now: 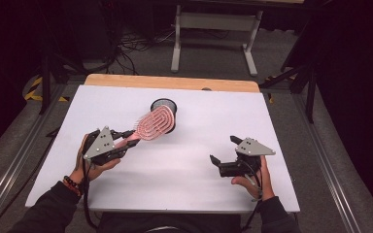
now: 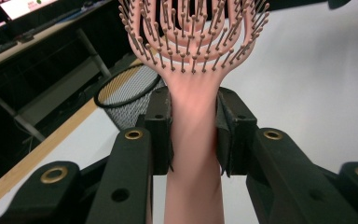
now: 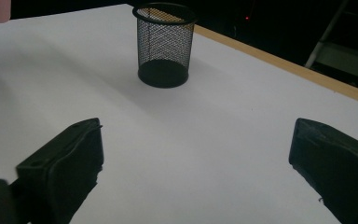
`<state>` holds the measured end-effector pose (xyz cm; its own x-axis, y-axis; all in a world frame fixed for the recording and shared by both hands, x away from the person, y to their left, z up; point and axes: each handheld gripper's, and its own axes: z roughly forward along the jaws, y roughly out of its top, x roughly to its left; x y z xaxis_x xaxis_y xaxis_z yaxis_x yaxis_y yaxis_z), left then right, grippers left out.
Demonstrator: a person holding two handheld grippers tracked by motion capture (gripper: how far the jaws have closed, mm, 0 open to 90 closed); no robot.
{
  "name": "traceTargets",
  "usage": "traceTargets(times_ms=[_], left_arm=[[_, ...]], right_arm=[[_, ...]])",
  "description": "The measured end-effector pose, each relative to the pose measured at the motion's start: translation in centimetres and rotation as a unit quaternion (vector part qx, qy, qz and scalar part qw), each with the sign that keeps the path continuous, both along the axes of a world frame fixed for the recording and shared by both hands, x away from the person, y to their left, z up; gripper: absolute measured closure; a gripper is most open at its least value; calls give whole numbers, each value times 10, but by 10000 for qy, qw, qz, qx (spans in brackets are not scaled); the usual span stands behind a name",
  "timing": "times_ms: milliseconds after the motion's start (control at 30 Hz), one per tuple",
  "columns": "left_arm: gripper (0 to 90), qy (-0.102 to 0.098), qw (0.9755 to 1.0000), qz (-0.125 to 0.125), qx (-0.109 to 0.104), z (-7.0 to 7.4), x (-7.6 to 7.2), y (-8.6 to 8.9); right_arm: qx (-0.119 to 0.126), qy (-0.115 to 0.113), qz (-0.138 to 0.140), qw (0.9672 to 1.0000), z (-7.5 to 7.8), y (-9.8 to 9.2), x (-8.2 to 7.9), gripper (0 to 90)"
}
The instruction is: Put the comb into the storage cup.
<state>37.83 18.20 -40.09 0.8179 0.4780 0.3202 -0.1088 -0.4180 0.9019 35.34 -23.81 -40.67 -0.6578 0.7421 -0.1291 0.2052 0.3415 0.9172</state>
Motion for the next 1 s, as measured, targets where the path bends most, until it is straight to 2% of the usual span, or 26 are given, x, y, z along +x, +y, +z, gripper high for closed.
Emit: traceTargets(times_ms=[33, 100, 167, 200, 300, 333, 400, 500, 567, 633, 667, 800, 833, 900, 933, 967, 1000], left_arm=[[696, -21, 10000, 11, -38, 0, 0, -3], [696, -5, 10000, 68, -11, 0, 0, -9], [696, 26, 9999, 24, -135, -1, 1, -14], [696, 16, 9999, 40, -125, -1, 2, -17], [696, 17, 9998, 41, -195, -3, 1, -26], [696, 0, 9998, 56, -205, -3, 0, -30], [696, -6, 9997, 61, -219, -5, -2, -36], [696, 16, 9995, 72, -309, -8, -3, -44], [696, 47, 9996, 56, -268, -10, -2, -49], [696, -16, 9997, 60, -239, -12, -4, -55], [696, -25, 9997, 40, -221, -14, -4, -60], [696, -2, 9997, 63, -225, -16, -4, -68], [696, -9, 9997, 67, -234, -17, -5, -70], [696, 56, 9997, 71, -242, -20, -5, -76], [696, 53, 9996, 95, -271, -21, -5, -78], [696, 120, 9994, 112, -297, -24, -4, -84], [696, 102, 9994, 144, -296, -26, -3, -87]], right_arm=[[119, -104, 7, 9999, 4, 4, 0, 60], [164, -179, -28, 9997, 6, 6, 1, 60], [332, -317, -74, 9989, 11, 13, 1, 61], [332, -317, -74, 9989, 11, 13, 1, 61], [354, -365, 54, 9987, 15, 22, 1, 60], [434, -381, 195, 9981, 19, 29, 0, 59], [423, -378, 247, 9981, 21, 33, 1, 58], [423, -391, 482, 9972, 24, 49, 2, 56], [551, -358, 629, 9959, 26, 58, 3, 56], [562, -389, 661, 9955, 27, 65, 4, 58], [673, -356, 724, 9945, 28, 71, 5, 61], [787, -375, 760, 9933, 31, 77, 7, 61], [813, -437, 769, 9928, 33, 80, 6, 67], [838, -438, 756, 9926, 34, 80, 7, 73], [911, -426, 742, 9922, 35, 80, 7, 77], [1072, -490, 686, 9907, 36, 80, 4, 124], [1067, -493, 604, 9912, 37, 81, 3, 119]])
